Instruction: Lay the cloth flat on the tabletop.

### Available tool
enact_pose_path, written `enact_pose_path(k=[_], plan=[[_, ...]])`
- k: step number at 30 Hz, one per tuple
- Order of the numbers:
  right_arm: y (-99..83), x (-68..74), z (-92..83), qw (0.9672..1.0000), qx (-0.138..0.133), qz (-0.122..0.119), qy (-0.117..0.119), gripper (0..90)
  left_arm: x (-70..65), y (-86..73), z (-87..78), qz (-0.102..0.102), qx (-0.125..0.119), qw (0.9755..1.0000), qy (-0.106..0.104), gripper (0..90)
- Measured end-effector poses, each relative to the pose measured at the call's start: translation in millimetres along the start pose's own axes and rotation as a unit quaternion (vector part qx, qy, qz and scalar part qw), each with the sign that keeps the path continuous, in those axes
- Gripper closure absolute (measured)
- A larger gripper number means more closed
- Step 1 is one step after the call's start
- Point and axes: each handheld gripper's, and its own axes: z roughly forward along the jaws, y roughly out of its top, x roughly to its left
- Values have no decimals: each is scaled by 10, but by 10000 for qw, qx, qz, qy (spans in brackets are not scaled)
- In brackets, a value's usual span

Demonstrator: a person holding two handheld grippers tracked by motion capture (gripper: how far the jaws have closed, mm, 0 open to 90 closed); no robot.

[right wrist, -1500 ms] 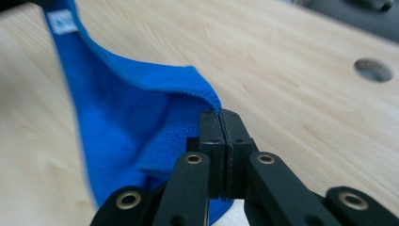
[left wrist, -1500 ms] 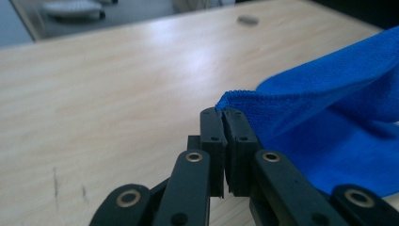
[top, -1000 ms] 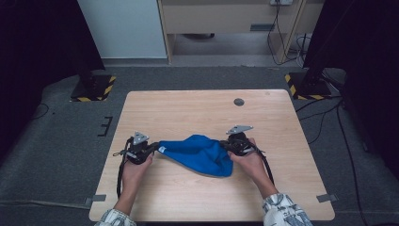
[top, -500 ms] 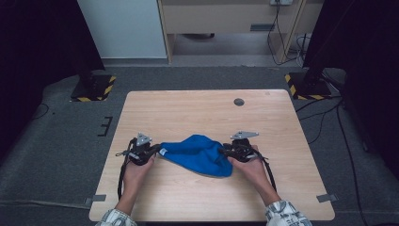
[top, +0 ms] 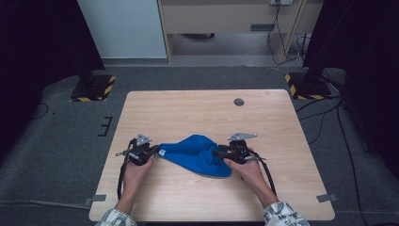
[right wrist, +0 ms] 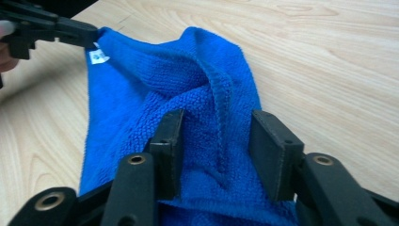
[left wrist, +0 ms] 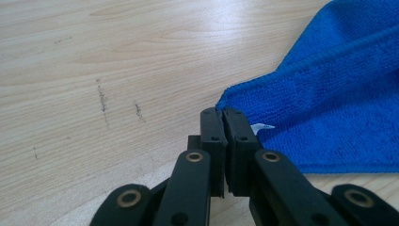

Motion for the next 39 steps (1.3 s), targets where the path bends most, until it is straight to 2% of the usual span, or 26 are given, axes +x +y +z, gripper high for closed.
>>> enact_pose_path(k=[1, 4, 8, 9, 11, 15, 18, 24, 26, 30, 39], plan=[[-5, 9, -7, 10000, -6, -31, 54, 688, 2, 0, -2, -1, -8, 10000, 0, 871], [-12, 31, -30, 9999, 12, 7, 144, 802, 11, 10, -21, -22, -67, 10000, 9, 871], [6, 36, -79, 9999, 32, -93, 81, 845, 26, 16, -45, -66, -139, 9999, 20, 871], [22, 34, -103, 9998, 15, -175, -33, 843, 27, 18, -50, -77, -155, 9998, 18, 871], [48, 36, -143, 9997, -8, -235, -114, 837, 25, 26, -66, -90, -215, 9997, -2, 871], [113, 29, -241, 9993, -159, -288, -172, 809, -2, 74, -135, -59, -389, 9992, -37, 871], [149, 10, -292, 9991, -235, -305, -198, 782, -27, 102, -168, -142, -550, 9983, -149, 871], [138, -6, -270, 9990, -205, -312, -241, 775, -58, 137, -202, -69, -635, 9979, -132, 871], [141, 3, -254, 9991, -171, -288, -251, 725, -54, 143, -217, -83, -676, 9976, -130, 872], [133, 18, -225, 9992, -125, -276, -249, 688, -29, 132, -213, -137, -653, 9977, -99, 872], [116, 73, -197, 9988, -139, -337, -321, 569, 70, 55, -141, -297, -398, 9988, -14, 872]])
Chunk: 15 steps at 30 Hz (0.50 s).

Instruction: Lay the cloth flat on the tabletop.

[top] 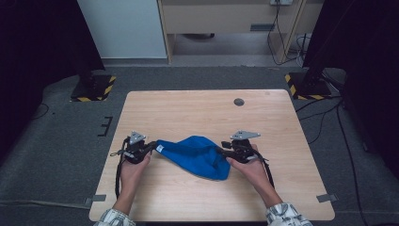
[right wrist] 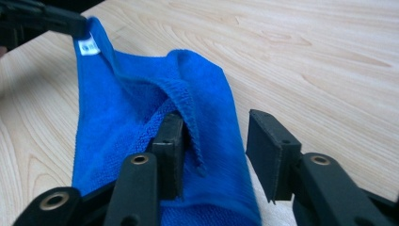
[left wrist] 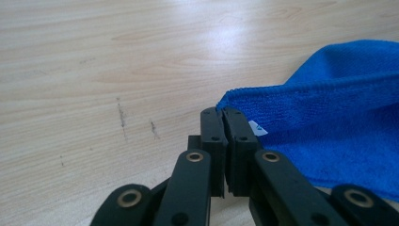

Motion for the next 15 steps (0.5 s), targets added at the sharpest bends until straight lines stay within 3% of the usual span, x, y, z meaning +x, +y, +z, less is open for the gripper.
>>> enact_pose_path(k=[6, 10, 15], plan=[[6, 66, -11, 9999, -66, -89, 107, 588, -19, 5, 3, 45, -7, 10000, -21, 872], [-49, 121, 55, 9996, 127, -222, 145, 695, 3, 6, -14, -12, -44, 10000, -3, 872], [-101, 77, 48, 9996, 190, -200, 88, 857, 28, 9, -33, -80, -105, 9999, -2, 872]])
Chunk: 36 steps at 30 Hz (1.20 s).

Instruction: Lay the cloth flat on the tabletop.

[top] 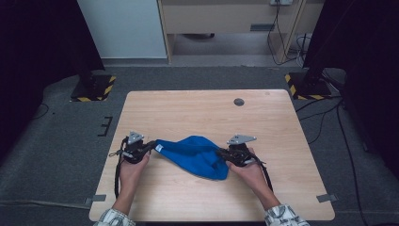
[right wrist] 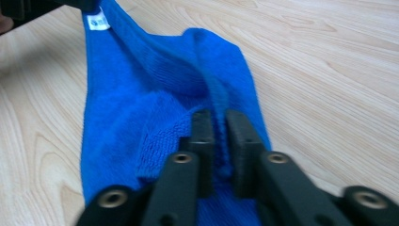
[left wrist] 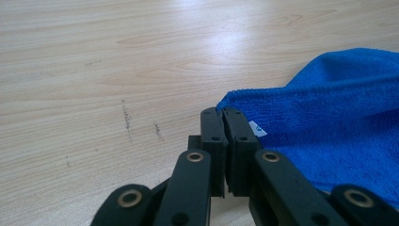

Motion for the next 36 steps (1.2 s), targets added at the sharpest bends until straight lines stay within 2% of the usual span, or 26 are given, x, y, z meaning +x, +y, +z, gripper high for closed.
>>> enact_pose_path(k=[6, 11, 21, 24, 28, 34, 36], plan=[[32, -111, -132, 9996, -198, 147, -119, 883, -61, 51, -18, -1, -109, 9999, -115, 874], [90, -191, -270, 9994, -268, 134, -187, 884, -133, 162, -17, -27, -248, 9993, -269, 874], [98, -409, -529, 9983, -395, 212, -377, 886, -353, 430, 92, 244, -284, 9984, -414, 874], [120, -466, -607, 9979, -423, 213, -452, 885, -410, 521, 131, 285, -306, 9981, -447, 873], [172, -534, -705, 9974, -463, 189, -513, 886, -460, 657, 177, 238, -328, 9978, -516, 873], [246, -632, -792, 9965, -505, 203, -628, 888, -546, 817, 237, 321, -290, 9977, -519, 874], [261, -651, -831, 9961, -521, 252, -673, 889, -583, 855, 237, 418, -279, 9974, -524, 874]])
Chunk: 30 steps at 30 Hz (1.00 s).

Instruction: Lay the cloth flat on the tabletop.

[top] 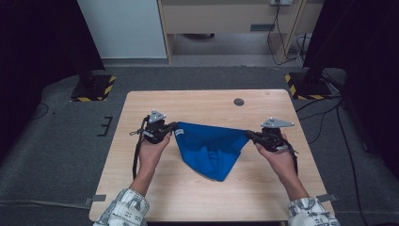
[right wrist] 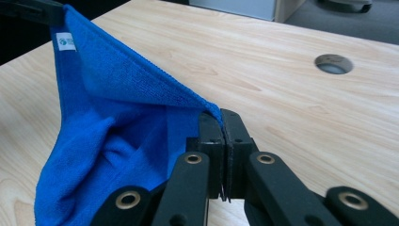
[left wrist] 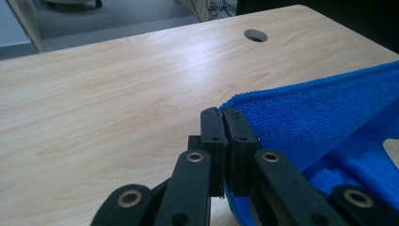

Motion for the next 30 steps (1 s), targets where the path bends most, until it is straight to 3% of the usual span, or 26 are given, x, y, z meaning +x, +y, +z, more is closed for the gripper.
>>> enact_pose_path(k=[14, 30], plan=[[147, -16, -371, 9993, -349, 144, -76, 888, -196, 181, -61, 296, -202, 9993, -132, 873], [483, 275, -731, 9983, -512, -253, -69, 887, -181, 348, -177, 357, -361, 9986, -154, 872]])
